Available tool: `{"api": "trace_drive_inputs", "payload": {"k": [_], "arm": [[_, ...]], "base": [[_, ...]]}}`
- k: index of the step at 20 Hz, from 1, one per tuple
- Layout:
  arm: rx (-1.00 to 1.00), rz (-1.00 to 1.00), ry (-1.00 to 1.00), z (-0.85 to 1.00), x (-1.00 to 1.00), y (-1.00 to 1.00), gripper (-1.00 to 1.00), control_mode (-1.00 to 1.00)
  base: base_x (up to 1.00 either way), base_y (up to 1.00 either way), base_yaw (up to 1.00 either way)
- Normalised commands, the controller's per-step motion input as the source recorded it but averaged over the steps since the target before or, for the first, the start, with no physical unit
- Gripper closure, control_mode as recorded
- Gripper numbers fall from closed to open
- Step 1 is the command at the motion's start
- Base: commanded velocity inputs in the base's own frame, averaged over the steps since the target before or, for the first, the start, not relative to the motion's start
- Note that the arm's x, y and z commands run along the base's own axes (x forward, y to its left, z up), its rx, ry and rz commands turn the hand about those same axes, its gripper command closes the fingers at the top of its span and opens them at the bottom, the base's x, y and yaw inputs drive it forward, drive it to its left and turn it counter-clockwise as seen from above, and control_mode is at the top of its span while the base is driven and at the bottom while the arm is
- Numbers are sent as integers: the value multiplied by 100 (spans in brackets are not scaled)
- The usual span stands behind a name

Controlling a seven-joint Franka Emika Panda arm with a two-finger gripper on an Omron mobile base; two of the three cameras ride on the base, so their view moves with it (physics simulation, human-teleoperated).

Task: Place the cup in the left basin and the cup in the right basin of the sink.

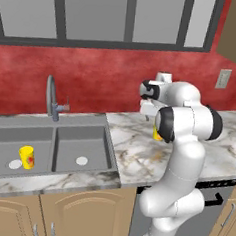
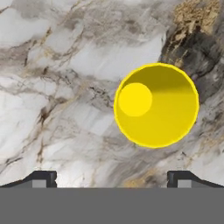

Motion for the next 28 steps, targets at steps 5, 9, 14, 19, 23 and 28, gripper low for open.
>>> {"api": "trace_drive_inputs", "payload": {"k": [5,9,14,19,23,28], "arm": [[0,0,-7,-2,28,0,-100,-100],[0,0,-6,-6,28,0,-100,-100],[0,0,-5,-8,28,0,-100,-100],[0,0,-2,-13,23,0,-100,-100],[0,0,0,-17,18,0,-100,-100],[0,0,0,-17,17,0,-100,-100]], "base": [[0,0,0],[0,0,0],[0,0,0],[0,0,0],[0,0,0],[0,0,0]]}}
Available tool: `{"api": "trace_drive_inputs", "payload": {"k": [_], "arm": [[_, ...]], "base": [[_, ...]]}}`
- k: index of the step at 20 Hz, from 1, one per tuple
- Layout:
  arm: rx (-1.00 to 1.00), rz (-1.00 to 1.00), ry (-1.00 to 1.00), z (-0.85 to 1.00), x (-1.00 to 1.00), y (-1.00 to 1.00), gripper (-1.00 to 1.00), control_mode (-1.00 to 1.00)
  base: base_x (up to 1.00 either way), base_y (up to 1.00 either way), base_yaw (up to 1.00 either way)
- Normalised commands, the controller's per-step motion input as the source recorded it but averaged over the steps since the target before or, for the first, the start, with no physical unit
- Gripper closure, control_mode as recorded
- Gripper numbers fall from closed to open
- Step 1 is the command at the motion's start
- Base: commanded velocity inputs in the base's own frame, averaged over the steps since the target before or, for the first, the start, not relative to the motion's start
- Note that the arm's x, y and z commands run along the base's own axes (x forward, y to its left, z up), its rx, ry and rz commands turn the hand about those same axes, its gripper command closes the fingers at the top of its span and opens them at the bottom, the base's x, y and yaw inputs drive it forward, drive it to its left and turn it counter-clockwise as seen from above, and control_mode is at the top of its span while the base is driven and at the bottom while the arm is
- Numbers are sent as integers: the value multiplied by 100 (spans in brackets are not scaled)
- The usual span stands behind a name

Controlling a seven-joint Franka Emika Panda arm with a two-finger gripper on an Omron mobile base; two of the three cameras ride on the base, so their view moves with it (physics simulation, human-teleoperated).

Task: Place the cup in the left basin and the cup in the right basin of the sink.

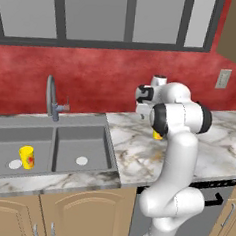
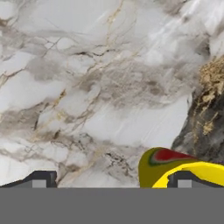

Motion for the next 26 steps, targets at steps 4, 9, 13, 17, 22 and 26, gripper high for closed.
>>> {"api": "trace_drive_inputs", "payload": {"k": [4,9,13,17,22,26], "arm": [[0,0,0,-14,18,0,-100,-100],[0,0,0,-13,10,-1,-100,-100],[0,0,0,-22,-8,-6,-100,-100],[0,0,0,-30,-21,-3,-100,-100],[0,0,0,-34,-14,0,100,-100],[-2,-1,0,-35,-5,0,100,-100]], "base": [[0,0,0],[0,0,0],[0,0,0],[0,0,0],[0,0,0],[0,0,0]]}}
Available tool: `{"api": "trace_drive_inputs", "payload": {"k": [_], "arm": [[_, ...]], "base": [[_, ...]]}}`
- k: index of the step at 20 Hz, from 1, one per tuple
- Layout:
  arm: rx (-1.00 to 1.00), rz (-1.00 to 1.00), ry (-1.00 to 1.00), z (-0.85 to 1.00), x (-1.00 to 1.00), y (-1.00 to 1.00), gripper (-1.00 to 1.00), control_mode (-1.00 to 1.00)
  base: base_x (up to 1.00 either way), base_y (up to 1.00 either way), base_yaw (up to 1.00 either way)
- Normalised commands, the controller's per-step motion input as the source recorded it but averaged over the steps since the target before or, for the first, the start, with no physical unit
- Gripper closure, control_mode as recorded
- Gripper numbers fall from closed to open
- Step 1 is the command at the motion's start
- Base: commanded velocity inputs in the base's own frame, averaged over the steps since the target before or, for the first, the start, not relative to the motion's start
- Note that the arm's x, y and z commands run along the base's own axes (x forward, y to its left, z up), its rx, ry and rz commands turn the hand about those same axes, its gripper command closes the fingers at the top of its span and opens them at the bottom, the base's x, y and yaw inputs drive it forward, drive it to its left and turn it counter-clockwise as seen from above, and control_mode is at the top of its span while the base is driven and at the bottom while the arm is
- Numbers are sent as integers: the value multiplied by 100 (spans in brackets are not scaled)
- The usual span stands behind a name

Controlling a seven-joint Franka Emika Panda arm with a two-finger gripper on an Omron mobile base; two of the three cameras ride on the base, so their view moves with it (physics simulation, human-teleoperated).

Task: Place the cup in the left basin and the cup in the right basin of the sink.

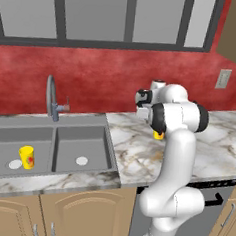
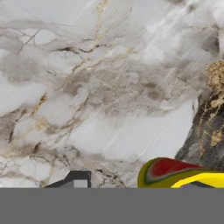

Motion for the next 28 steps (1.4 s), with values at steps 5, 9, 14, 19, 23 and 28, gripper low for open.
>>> {"api": "trace_drive_inputs", "payload": {"k": [5,9,14,19,23,28], "arm": [[0,0,-6,-8,-11,15,100,-100],[0,0,-10,6,-16,33,100,-100],[0,5,-5,20,-11,44,100,-100],[-1,11,-5,20,-10,54,100,-100],[0,13,-8,22,-8,54,100,-100],[-1,14,-10,22,-6,55,100,-100]], "base": [[0,0,0],[0,0,0],[0,0,0],[0,0,0],[0,0,0],[0,0,0]]}}
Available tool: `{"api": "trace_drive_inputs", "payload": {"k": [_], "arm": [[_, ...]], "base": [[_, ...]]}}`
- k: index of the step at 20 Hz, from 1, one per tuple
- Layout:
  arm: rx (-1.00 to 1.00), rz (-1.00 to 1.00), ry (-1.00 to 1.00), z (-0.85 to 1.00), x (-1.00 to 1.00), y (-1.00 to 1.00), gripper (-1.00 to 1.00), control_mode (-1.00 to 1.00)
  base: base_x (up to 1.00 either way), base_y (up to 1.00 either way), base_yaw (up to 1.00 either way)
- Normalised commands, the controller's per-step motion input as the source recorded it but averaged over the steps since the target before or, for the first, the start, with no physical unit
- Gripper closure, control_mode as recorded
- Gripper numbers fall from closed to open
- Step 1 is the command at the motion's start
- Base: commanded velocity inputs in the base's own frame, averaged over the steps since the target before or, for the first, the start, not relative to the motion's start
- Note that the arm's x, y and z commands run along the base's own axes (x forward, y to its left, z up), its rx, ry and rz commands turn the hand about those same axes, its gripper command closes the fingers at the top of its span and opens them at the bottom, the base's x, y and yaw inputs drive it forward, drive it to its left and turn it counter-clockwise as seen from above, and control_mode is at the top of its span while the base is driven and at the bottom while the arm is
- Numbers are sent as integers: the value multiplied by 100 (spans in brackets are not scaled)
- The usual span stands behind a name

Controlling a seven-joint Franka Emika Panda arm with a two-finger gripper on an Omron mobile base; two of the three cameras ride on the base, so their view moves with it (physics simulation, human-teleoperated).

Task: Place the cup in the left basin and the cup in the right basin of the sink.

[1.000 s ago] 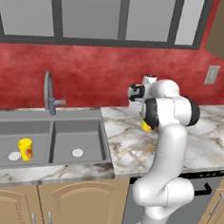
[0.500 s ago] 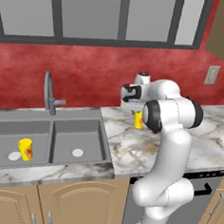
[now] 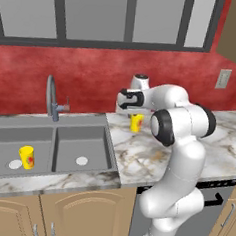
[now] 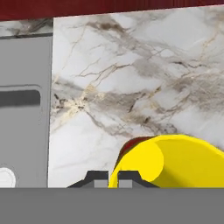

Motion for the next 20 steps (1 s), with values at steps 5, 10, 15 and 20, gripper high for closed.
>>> {"api": "trace_drive_inputs", "payload": {"k": [5,10,15,20], "arm": [[-1,17,-6,17,-4,56,100,-100],[0,17,-7,13,-1,54,100,-100],[0,17,-1,1,0,48,100,-100],[0,17,0,0,0,40,100,-100]], "base": [[0,0,0],[0,0,0],[0,0,0],[0,0,0]]}}
